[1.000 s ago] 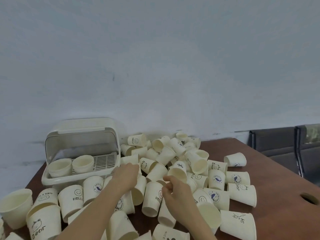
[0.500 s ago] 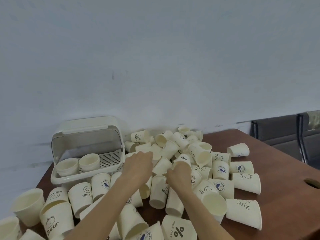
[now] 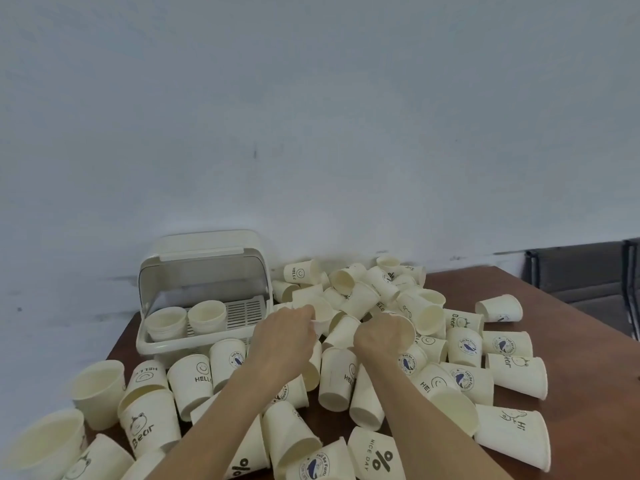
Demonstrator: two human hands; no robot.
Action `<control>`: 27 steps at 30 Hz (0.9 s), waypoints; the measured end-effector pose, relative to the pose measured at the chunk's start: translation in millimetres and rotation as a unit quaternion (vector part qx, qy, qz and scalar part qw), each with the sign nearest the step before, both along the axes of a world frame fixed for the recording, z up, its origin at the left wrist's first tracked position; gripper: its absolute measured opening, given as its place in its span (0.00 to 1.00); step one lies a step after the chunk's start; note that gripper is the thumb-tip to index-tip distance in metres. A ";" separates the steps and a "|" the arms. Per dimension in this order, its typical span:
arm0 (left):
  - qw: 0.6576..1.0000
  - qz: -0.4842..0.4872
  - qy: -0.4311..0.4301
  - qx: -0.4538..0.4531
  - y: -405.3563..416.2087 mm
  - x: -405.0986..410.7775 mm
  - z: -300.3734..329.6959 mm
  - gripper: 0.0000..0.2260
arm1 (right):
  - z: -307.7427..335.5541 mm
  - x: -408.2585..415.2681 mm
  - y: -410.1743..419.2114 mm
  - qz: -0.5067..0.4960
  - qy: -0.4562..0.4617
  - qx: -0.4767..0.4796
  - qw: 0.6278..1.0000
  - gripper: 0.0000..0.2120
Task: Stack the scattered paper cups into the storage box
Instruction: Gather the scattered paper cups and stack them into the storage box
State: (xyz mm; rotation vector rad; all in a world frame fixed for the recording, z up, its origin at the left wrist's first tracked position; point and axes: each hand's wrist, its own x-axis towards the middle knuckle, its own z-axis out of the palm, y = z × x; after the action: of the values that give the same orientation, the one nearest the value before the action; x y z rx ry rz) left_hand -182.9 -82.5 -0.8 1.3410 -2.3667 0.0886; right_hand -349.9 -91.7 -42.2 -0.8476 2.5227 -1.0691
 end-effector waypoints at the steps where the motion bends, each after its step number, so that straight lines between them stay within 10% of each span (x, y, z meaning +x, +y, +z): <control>1: 1.000 0.001 0.002 0.001 0.0 1.8 -0.2 0.08 | 2.2 1.1 -0.4 -0.005 0.006 -0.013 1.000 0.08; 8: 0.999 0.006 0.031 0.019 -1.8 10.6 -3.9 0.09 | 12.3 19.2 -4.0 -0.007 -0.009 -0.051 0.999 0.07; 27: 0.996 0.023 0.067 0.049 -2.7 34.5 -11.2 0.08 | 3.9 32.6 -31.5 -0.020 -0.409 -0.178 0.895 0.09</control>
State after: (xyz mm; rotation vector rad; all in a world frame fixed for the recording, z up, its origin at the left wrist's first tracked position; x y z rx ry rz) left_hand -148.4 -85.2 -12.0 1.4018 -2.2532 -0.1023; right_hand -317.2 -123.2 -38.3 -0.2951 1.6662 -1.5253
